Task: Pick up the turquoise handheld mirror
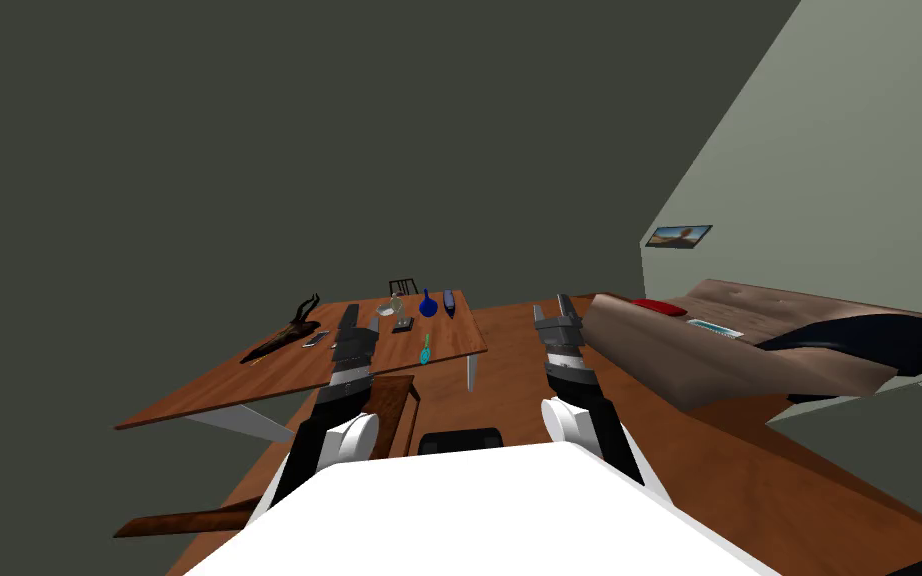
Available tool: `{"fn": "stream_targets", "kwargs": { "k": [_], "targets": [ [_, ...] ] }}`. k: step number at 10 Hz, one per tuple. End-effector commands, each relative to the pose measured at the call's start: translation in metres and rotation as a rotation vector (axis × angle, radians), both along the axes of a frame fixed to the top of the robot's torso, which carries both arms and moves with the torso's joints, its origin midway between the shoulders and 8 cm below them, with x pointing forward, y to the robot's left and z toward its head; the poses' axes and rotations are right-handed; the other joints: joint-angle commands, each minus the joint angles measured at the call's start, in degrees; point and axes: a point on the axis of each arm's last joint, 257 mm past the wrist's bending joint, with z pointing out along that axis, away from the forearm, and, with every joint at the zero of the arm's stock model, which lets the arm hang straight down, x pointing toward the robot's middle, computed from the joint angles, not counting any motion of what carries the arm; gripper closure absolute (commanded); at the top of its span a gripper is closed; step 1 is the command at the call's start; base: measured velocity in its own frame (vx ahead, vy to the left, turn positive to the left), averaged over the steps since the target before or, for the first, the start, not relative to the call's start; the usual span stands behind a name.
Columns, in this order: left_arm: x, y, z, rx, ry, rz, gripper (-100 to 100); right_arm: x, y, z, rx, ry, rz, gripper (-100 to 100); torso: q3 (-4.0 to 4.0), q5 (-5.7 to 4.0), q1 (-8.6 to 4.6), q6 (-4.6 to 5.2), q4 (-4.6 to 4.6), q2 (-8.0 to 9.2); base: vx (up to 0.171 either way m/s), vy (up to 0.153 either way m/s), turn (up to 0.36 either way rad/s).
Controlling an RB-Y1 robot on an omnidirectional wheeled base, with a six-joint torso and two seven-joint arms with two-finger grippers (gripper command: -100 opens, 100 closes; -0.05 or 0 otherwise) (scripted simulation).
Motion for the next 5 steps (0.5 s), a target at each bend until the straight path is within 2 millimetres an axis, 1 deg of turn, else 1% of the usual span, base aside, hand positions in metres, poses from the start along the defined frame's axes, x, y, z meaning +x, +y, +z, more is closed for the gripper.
{"fn": "stream_targets", "kwargs": {
  "k": [1,3,5],
  "targets": [
    [0.003,-0.003,-0.007,0.041,0.025,-0.015,-100,0.000,0.000,0.000,0.000,0.000,0.000,0,0.00,0.00,0.00,0.00,0.00,0.00,0.002,-0.016,-0.069],
    [0.008,-0.006,-0.022,0.105,0.074,-0.031,-100,0.000,0.000,0.000,0.000,0.000,0.000,0,0.00,-0.02,-0.08,0.01,0.00,0.00,0.002,-0.037,-0.106],
    [0.015,-0.005,-0.044,0.177,0.139,-0.038,-100,0.000,0.000,0.000,0.000,0.000,0.000,0,-0.02,-0.04,-0.20,0.02,-0.01,-0.03,0.009,-0.072,-0.164]
  ]
}}
